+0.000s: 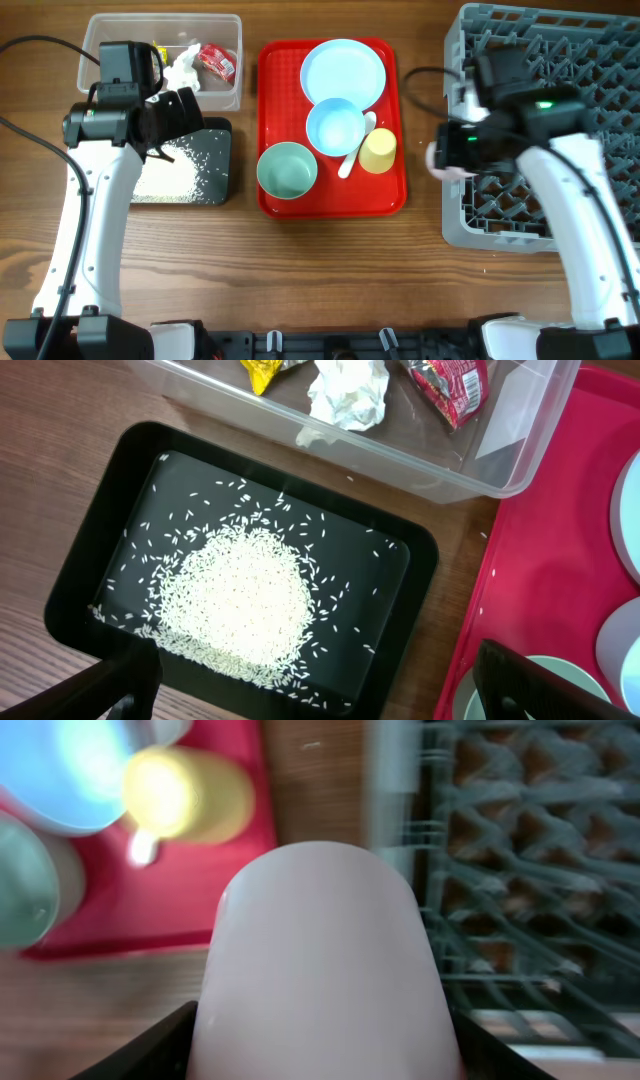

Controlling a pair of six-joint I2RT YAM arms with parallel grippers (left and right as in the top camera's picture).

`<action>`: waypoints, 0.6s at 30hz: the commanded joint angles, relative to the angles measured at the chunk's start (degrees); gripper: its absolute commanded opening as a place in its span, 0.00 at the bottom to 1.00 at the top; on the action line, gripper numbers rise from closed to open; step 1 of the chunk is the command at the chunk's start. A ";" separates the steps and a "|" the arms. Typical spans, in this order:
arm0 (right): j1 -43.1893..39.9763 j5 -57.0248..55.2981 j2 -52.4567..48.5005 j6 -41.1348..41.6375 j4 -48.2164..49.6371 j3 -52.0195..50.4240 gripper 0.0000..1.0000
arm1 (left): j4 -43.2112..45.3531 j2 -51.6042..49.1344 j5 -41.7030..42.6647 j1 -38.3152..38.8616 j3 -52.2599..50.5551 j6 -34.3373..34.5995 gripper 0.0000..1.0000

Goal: Sort waste into correct bins and load items into the dishwasher rack
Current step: 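Grasp the pink cup with the right gripper and place it in the rack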

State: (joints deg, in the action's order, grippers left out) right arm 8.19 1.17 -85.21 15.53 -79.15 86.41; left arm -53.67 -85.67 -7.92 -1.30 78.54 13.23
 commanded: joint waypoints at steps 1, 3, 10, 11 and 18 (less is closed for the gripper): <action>-12.74 -0.79 0.70 -5.18 -0.74 0.90 0.34 | 0.00 0.39 -0.94 -0.37 0.42 0.96 1.00; -20.44 0.35 0.09 -6.75 -0.24 0.90 0.33 | 0.00 0.39 -0.94 -0.37 0.42 0.96 1.00; -41.42 0.52 -5.95 -6.34 1.73 0.87 0.32 | 0.00 0.39 -0.94 -0.37 0.42 0.96 1.00; -42.49 0.48 -7.50 -6.36 1.22 0.85 0.32 | 0.00 0.39 -0.94 -0.37 0.42 0.94 1.00; -44.57 -2.91 -14.71 -4.81 -0.07 -0.33 0.33 | 0.00 0.39 -0.94 -0.37 0.42 0.94 1.00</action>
State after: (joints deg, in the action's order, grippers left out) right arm -35.90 0.78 -98.56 9.43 -78.87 86.46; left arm -53.76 -85.67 -7.92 -1.30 78.54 13.23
